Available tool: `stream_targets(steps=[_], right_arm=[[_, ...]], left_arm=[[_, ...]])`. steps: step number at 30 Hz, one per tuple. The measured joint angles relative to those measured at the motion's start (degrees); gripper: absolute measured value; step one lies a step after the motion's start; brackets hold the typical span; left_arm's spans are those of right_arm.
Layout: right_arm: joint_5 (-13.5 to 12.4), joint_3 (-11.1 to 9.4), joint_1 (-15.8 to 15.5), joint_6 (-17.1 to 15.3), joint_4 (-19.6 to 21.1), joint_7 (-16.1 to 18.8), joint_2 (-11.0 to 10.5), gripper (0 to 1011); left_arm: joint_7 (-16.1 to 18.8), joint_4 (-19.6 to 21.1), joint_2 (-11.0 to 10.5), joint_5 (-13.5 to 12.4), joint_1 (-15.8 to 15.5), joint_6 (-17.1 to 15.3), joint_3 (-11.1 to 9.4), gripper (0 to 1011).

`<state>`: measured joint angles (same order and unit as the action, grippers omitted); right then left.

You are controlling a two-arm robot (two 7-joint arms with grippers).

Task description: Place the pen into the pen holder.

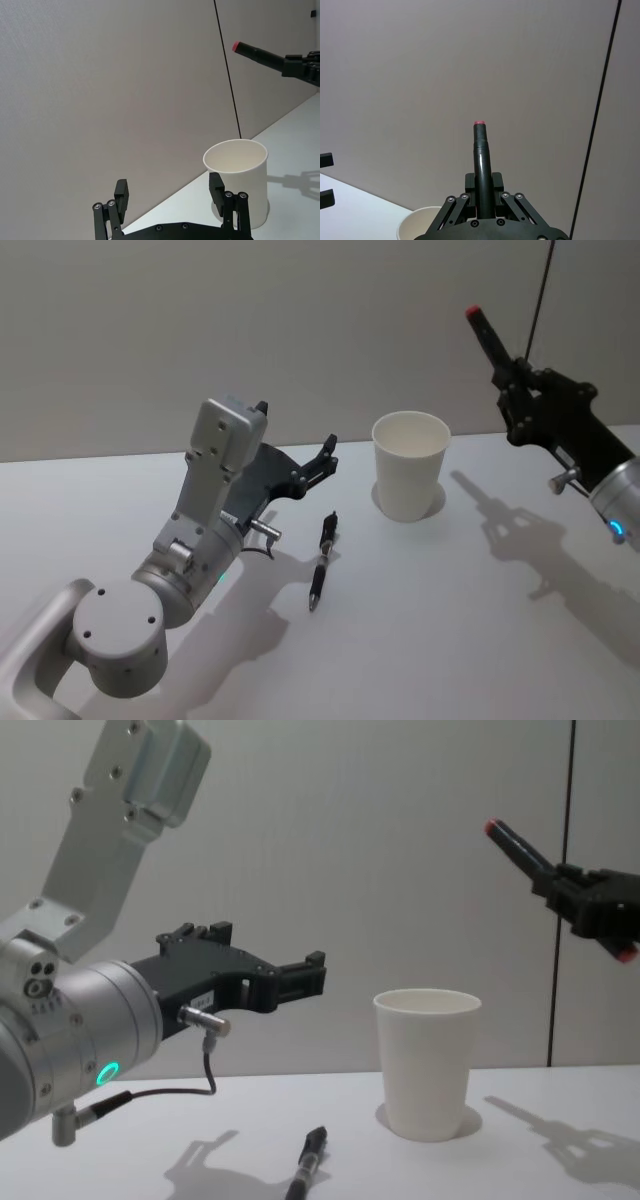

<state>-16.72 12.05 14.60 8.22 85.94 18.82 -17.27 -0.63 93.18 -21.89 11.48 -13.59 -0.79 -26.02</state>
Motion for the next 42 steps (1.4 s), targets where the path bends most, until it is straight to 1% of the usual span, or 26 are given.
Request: stream_targets(steps=[4, 5, 8, 11, 24, 25, 31, 32, 33, 38, 42], right_arm=[[1.3, 0.8, 1.8, 2.2, -2.9, 0.6, 1.4, 185], [1.3, 0.8, 1.8, 2.2, -2.9, 0.6, 1.4, 185], [2.1, 1.3, 3.1, 4.0, -5.0, 1.0, 2.3, 185], [2.5, 1.5, 3.8, 5.3, -6.2, 1.2, 2.8, 185], [4.5, 3.2, 8.7, 13.1, -14.6, 1.8, 6.3, 185], [4.5, 3.2, 8.7, 13.1, -14.6, 1.8, 6.3, 185], [5.3, 4.0, 11.2, 16.3, -18.9, 2.0, 8.1, 185], [5.3, 4.0, 11.2, 16.3, -18.9, 2.0, 8.1, 185], [5.5, 4.1, 11.7, 16.9, -20.0, 2.0, 8.4, 185], [6.1, 4.6, 13.2, 18.6, -22.8, 2.1, 9.4, 185], [6.7, 5.2, 14.7, 20.1, -25.8, 2.1, 10.4, 185]], left_arm=[[0.0, 0.0, 0.0, 0.0, 0.0, 0.0, 0.0, 1001], [0.0, 0.0, 0.0, 0.0, 0.0, 0.0, 0.0, 1001], [0.0, 0.0, 0.0, 0.0, 0.0, 0.0, 0.0, 1001], [0.0, 0.0, 0.0, 0.0, 0.0, 0.0, 0.0, 1001], [0.0, 0.0, 0.0, 0.0, 0.0, 0.0, 0.0, 1001], [0.0, 0.0, 0.0, 0.0, 0.0, 0.0, 0.0, 1001], [0.0, 0.0, 0.0, 0.0, 0.0, 0.0, 0.0, 1001], [0.0, 0.0, 0.0, 0.0, 0.0, 0.0, 0.0, 1001], [0.0, 0.0, 0.0, 0.0, 0.0, 0.0, 0.0, 1001], [0.0, 0.0, 0.0, 0.0, 0.0, 0.0, 0.0, 1001], [0.0, 0.0, 0.0, 0.0, 0.0, 0.0, 0.0, 1001]])
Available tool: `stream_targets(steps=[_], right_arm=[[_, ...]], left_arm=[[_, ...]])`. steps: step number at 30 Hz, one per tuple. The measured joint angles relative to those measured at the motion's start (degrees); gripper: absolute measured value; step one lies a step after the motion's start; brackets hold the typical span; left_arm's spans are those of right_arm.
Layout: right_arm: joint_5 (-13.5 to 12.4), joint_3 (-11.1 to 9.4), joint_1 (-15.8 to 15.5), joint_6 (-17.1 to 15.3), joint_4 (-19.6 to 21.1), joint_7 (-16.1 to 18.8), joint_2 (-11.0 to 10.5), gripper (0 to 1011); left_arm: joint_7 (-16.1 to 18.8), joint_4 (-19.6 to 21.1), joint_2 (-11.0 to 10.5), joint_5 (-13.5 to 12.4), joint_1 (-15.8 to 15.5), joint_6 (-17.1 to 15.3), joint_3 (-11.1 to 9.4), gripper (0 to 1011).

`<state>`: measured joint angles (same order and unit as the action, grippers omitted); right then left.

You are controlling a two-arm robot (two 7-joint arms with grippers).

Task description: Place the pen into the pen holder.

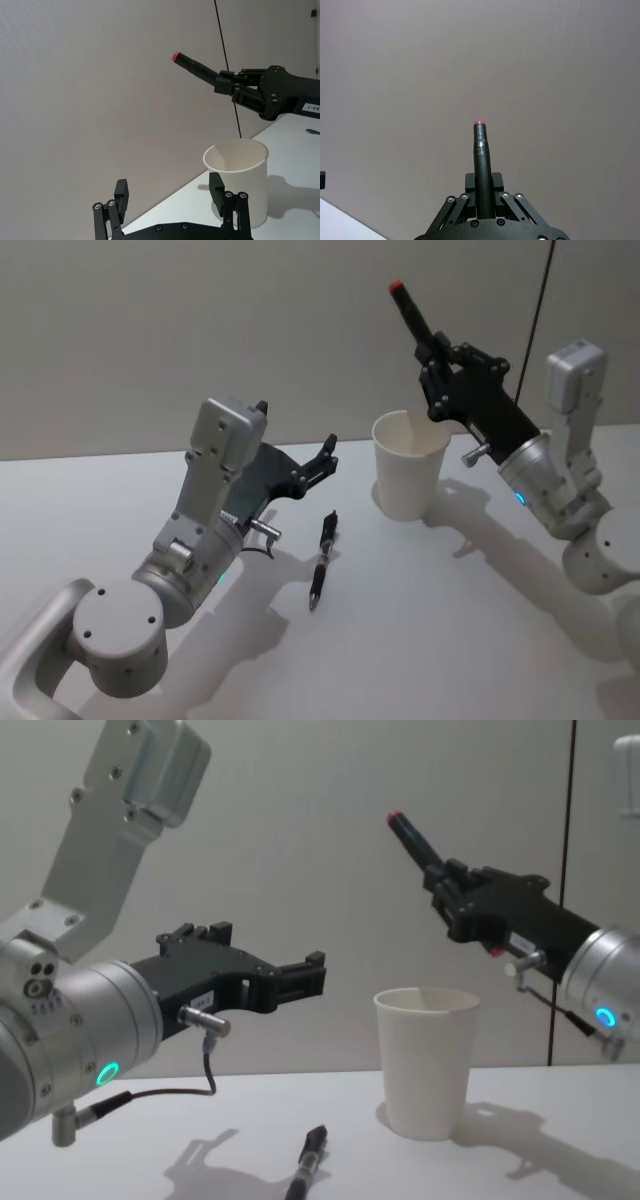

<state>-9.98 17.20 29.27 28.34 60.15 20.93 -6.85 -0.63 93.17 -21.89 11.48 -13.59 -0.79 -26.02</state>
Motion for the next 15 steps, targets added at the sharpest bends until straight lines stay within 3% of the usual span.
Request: stream_targets(steps=[15], right_arm=[[2.0, 1.4, 5.1, 4.7, -10.4, -0.3, 3.0, 185]], left_arm=[[0.0, 0.0, 0.0, 0.0, 0.0, 0.0, 0.0, 1001]])
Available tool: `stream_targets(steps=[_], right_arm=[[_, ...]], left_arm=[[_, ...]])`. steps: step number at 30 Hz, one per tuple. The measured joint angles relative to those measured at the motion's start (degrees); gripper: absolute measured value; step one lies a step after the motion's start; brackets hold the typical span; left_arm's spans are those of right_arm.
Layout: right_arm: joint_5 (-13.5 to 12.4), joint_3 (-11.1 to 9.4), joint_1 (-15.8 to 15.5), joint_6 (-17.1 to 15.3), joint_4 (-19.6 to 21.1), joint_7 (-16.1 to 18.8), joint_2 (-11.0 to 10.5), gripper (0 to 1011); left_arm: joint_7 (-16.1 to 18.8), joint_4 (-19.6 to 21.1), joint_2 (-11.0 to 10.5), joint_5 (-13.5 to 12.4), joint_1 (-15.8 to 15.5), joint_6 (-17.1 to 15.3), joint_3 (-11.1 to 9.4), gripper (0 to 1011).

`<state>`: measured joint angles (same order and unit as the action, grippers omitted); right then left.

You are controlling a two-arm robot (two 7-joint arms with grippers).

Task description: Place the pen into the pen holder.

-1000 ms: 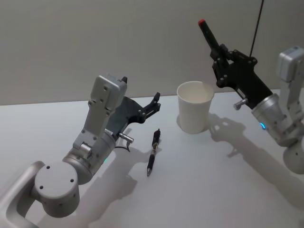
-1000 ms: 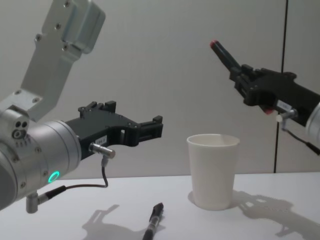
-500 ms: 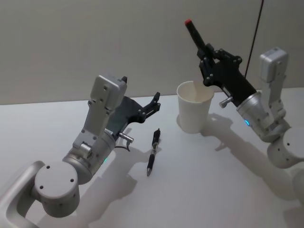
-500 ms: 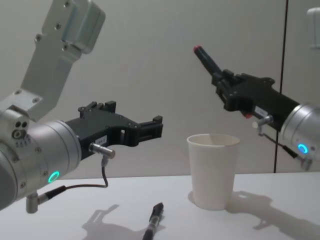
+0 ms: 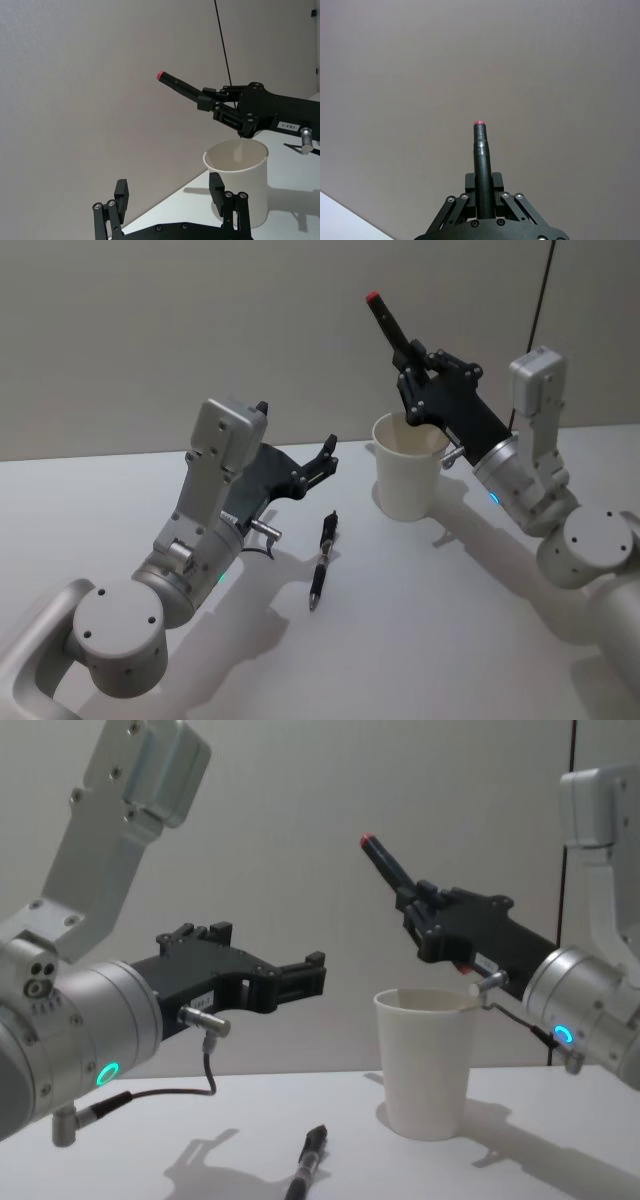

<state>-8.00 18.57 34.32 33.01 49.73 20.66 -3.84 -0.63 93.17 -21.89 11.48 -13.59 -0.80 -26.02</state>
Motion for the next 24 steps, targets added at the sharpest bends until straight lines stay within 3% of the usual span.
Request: stream_targets(steps=[6, 20, 24], right_arm=[[0.6, 0.4, 1.3, 1.2, -3.3, -0.1, 0.9, 185], [1.2, 0.8, 2.1, 1.9, -5.7, 0.0, 1.4, 178], [1.3, 0.9, 2.2, 2.0, -6.0, 0.1, 1.5, 243]], left_arm=[[0.0, 0.0, 0.0, 0.0, 0.0, 0.0, 0.0, 1001], [0.0, 0.0, 0.0, 0.0, 0.0, 0.0, 0.0, 1001], [0.0, 0.0, 0.0, 0.0, 0.0, 0.0, 0.0, 1001]])
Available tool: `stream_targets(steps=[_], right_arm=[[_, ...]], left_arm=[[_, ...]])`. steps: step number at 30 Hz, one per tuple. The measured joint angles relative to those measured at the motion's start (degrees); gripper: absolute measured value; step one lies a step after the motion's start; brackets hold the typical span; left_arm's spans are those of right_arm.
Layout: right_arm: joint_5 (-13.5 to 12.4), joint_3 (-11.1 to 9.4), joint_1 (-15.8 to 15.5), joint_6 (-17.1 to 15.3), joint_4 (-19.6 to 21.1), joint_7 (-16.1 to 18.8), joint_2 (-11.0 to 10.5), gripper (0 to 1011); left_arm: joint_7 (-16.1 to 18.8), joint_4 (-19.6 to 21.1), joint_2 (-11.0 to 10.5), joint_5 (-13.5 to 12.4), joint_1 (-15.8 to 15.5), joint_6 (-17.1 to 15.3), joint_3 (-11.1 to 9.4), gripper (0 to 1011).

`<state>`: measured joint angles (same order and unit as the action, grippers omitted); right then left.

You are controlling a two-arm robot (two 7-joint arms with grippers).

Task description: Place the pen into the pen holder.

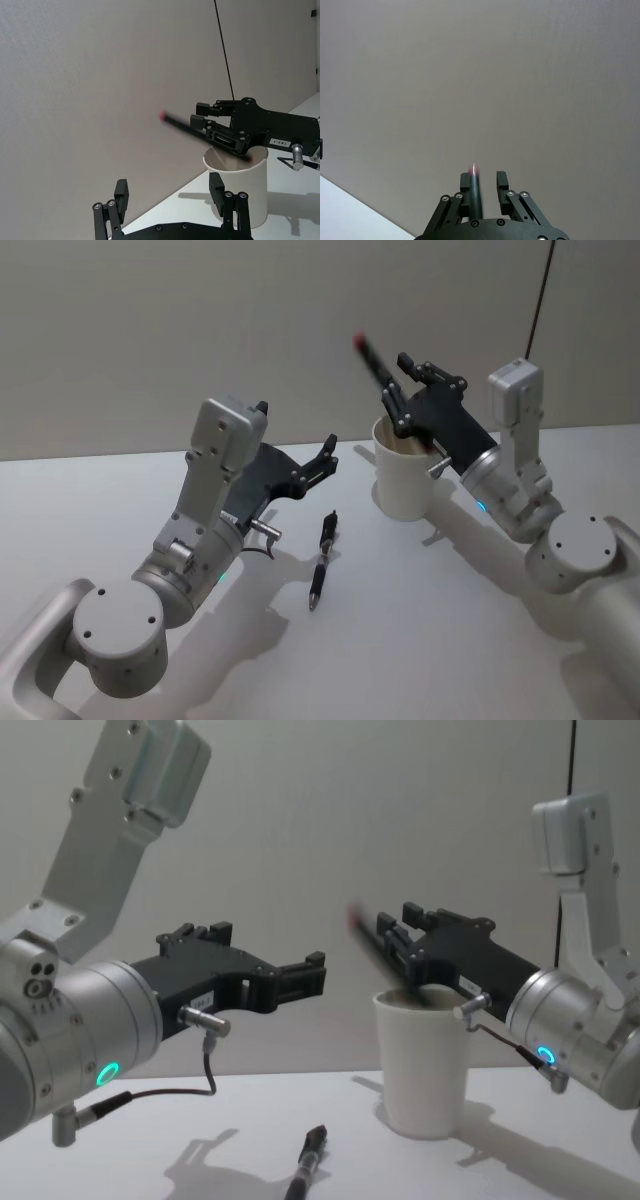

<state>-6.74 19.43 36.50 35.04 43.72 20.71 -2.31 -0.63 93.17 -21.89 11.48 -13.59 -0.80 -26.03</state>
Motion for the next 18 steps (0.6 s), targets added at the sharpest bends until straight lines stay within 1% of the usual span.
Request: stream_targets(steps=[1, 4, 5, 7, 8, 9, 11, 12, 13, 14, 16, 18], right_arm=[[0.0, 0.0, 0.0, 0.0, -0.1, 0.0, 0.0, 305], [0.1, 0.0, 0.1, 0.1, -0.3, 0.0, 0.1, 390], [0.1, 0.0, 0.1, 0.1, -0.3, 0.0, 0.1, 448], [0.1, 0.1, 0.1, 0.1, -0.4, 0.0, 0.1, 484], [0.1, 0.1, 0.1, 0.1, -0.5, 0.0, 0.1, 531], [0.1, 0.1, 0.1, 0.2, -0.5, 0.0, 0.1, 552], [0.1, 0.1, 0.2, 0.2, -0.6, 0.0, 0.1, 628], [0.1, 0.1, 0.2, 0.2, -0.6, 0.0, 0.1, 628], [0.1, 0.1, 0.2, 0.2, -0.7, 0.0, 0.1, 683], [0.1, 0.1, 0.2, 0.2, -0.7, 0.0, 0.1, 683], [0.1, 0.1, 0.2, 0.2, -0.7, 0.0, 0.2, 789], [0.2, 0.1, 0.2, 0.2, -0.7, 0.0, 0.2, 820]], left_arm=[[0.0, 0.0, 0.0, 0.0, 0.0, 0.0, 0.0, 1001], [0.0, 0.0, 0.0, 0.0, 0.0, 0.0, 0.0, 1001], [0.0, 0.0, 0.0, 0.0, 0.0, 0.0, 0.0, 1001], [0.0, 0.0, 0.0, 0.0, 0.0, 0.0, 0.0, 1001], [0.0, 0.0, 0.0, 0.0, 0.0, 0.0, 0.0, 1001], [0.0, 0.0, 0.0, 0.0, 0.0, 0.0, 0.0, 1001], [0.0, 0.0, 0.0, 0.0, 0.0, 0.0, 0.0, 1001], [0.0, 0.0, 0.0, 0.0, 0.0, 0.0, 0.0, 1001], [0.0, 0.0, 0.0, 0.0, 0.0, 0.0, 0.0, 1001], [0.0, 0.0, 0.0, 0.0, 0.0, 0.0, 0.0, 1001], [0.0, 0.0, 0.0, 0.0, 0.0, 0.0, 0.0, 1001], [0.0, 0.0, 0.0, 0.0, 0.0, 0.0, 0.0, 1001]])
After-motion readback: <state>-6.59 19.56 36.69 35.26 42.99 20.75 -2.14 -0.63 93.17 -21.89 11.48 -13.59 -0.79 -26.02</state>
